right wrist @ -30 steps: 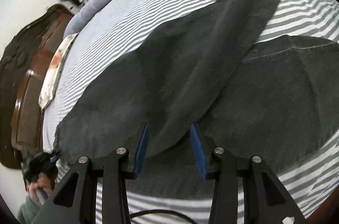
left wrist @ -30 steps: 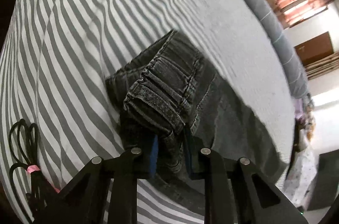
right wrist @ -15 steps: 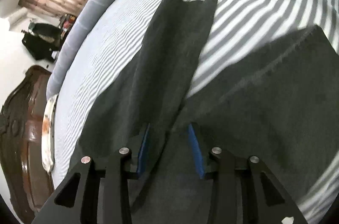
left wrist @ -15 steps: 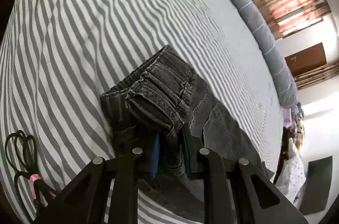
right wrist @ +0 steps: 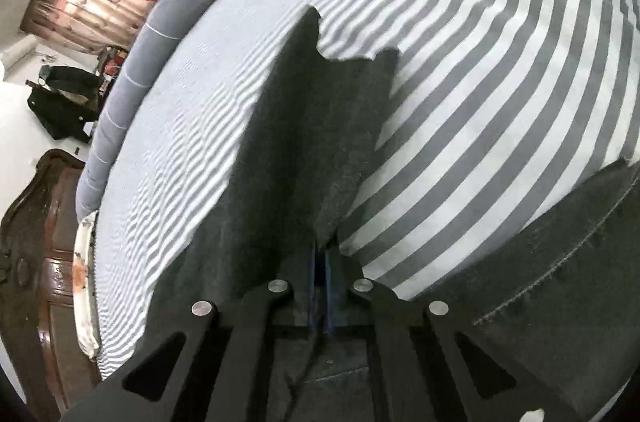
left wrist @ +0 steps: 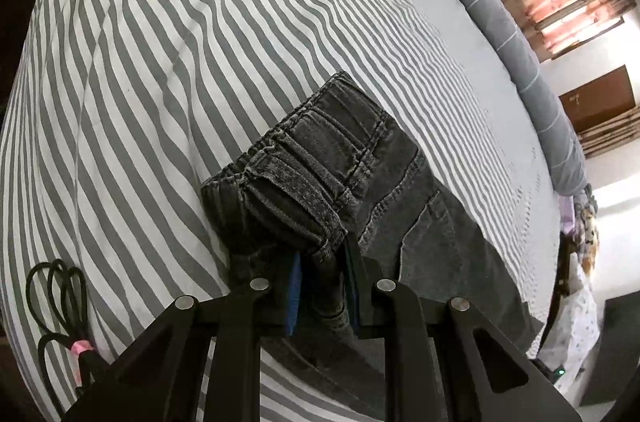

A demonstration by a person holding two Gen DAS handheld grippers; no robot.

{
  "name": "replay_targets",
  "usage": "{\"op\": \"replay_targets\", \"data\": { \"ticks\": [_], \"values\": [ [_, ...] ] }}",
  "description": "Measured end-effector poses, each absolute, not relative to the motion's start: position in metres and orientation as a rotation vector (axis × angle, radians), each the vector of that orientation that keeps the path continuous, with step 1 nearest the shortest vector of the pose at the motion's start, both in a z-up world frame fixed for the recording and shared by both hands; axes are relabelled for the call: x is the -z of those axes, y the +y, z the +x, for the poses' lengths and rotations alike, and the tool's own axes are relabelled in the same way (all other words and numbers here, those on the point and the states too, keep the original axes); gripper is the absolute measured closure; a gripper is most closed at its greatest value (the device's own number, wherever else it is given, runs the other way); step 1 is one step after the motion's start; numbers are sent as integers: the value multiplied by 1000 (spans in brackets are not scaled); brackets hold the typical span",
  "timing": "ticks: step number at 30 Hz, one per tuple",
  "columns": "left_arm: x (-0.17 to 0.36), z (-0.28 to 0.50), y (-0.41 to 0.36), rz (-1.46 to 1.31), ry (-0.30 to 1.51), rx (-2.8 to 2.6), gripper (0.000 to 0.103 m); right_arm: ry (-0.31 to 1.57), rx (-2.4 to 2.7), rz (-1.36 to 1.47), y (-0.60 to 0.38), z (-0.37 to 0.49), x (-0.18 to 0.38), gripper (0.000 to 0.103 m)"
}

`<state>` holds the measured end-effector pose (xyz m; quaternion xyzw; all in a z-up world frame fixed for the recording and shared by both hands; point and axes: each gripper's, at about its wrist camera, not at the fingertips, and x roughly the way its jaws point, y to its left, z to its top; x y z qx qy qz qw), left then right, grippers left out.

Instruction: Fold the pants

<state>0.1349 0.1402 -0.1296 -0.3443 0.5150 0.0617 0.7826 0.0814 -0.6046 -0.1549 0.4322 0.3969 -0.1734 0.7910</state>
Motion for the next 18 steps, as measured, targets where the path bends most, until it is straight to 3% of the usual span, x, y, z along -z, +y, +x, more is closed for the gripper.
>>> {"op": "replay_targets", "data": {
  "ticks": [10, 18],
  "values": [
    [118, 152, 137, -637, 1134, -83, 84, 815, 490, 759, -593, 17, 74, 100],
    [105, 162, 141, -507, 1163, -26, 84, 869, 553, 739, -571, -45, 75, 100]
  ]
}}
